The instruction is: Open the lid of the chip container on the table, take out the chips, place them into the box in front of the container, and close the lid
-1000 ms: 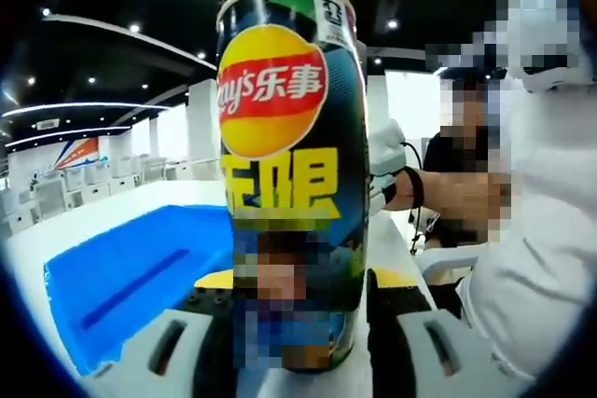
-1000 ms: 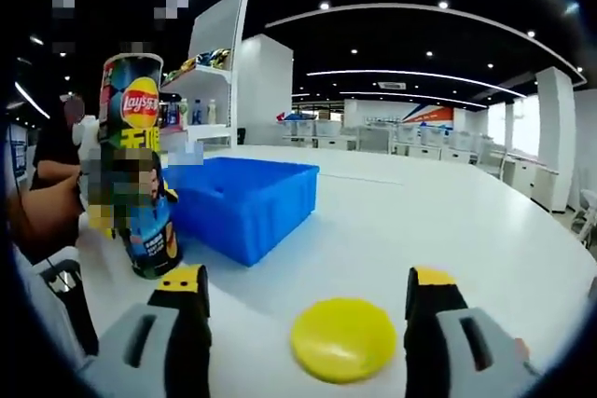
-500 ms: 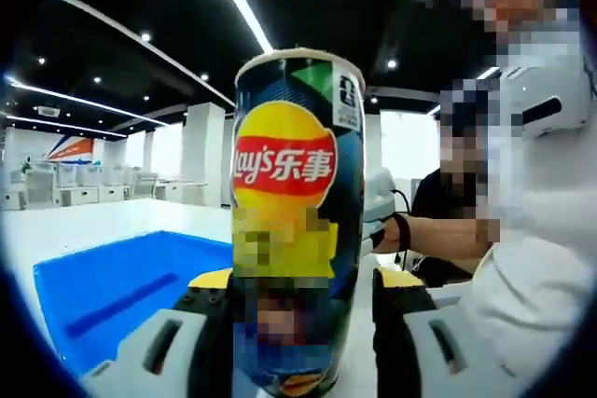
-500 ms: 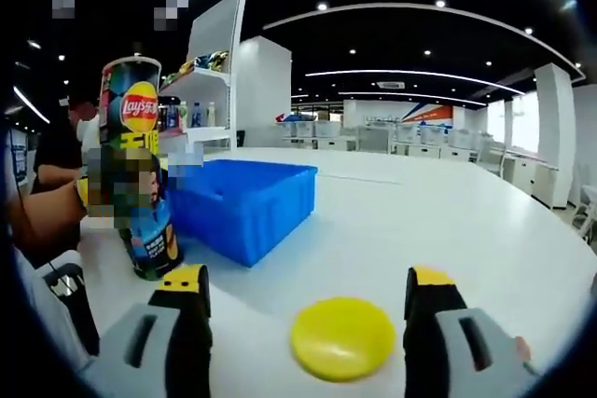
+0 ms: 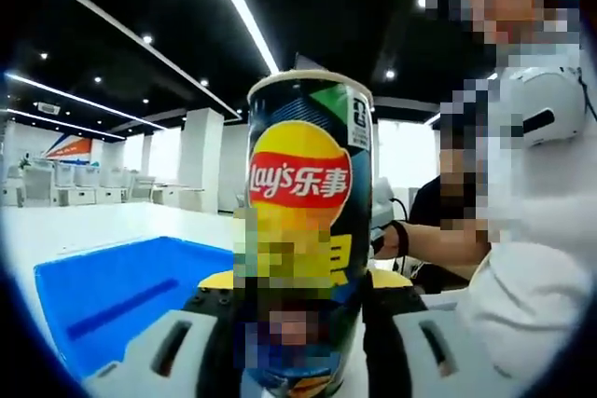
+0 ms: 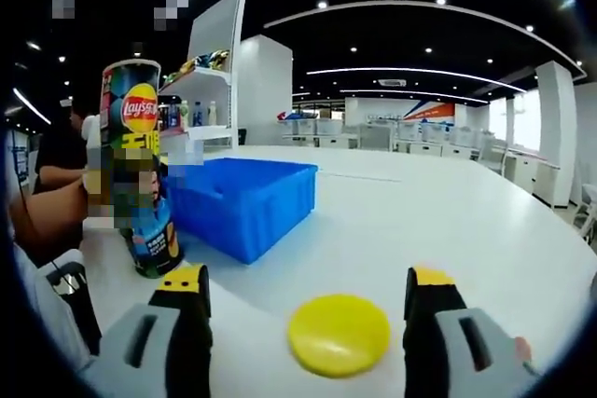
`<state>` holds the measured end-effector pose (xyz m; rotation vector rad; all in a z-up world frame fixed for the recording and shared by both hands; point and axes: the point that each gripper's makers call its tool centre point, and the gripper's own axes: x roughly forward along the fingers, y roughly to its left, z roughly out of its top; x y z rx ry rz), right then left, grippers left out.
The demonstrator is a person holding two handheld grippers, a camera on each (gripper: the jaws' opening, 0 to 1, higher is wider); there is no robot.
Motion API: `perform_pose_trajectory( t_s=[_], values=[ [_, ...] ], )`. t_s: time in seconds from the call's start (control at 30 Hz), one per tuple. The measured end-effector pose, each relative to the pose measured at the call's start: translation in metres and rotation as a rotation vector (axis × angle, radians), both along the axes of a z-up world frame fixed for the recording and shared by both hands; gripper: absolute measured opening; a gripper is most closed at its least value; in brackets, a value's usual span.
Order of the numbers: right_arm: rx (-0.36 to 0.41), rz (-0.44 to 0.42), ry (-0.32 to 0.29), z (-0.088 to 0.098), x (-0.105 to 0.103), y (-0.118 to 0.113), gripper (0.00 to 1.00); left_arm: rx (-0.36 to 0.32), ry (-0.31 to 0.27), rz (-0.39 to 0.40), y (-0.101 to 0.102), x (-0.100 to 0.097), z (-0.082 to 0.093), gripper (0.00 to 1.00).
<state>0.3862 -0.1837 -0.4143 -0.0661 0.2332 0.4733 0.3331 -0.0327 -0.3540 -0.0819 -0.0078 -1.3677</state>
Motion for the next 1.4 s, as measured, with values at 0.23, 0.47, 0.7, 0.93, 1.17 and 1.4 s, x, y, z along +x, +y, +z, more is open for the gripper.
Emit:
perform_pose_trajectory(
  t_s=[0.23, 0.47, 0.7, 0.93, 1.17, 1.4],
  values=[
    [0.008, -0.008, -0.002, -0.001, 0.003, -0.003, 0.80, -0.001, -0.024, 0.008, 0.000, 0.001, 0.000, 0.48],
    [-0.009, -0.014, 0.023, -0.012, 0.002, -0.006, 0.75, -0.001, -0.030, 0.016, 0.000, 0.000, 0.000, 0.47],
    [-0.009, -0.022, 0.032, -0.014, 0.003, -0.011, 0.75, 0.001, -0.036, 0.025, -0.002, -0.004, 0.001, 0.47],
    [-0.013, -0.018, 0.037, -0.016, 0.004, -0.009, 0.75, 0.001, -0.029, 0.045, -0.001, -0.003, 0.001, 0.47],
    [0.006, -0.029, 0.024, -0.012, 0.004, -0.013, 0.78, -0.009, -0.034, 0.053, -0.001, -0.003, 0.001, 0.47],
    [0.015, -0.036, 0.025, -0.011, 0.004, -0.014, 0.77, -0.030, -0.043, 0.050, -0.005, -0.006, 0.002, 0.46]
  ],
)
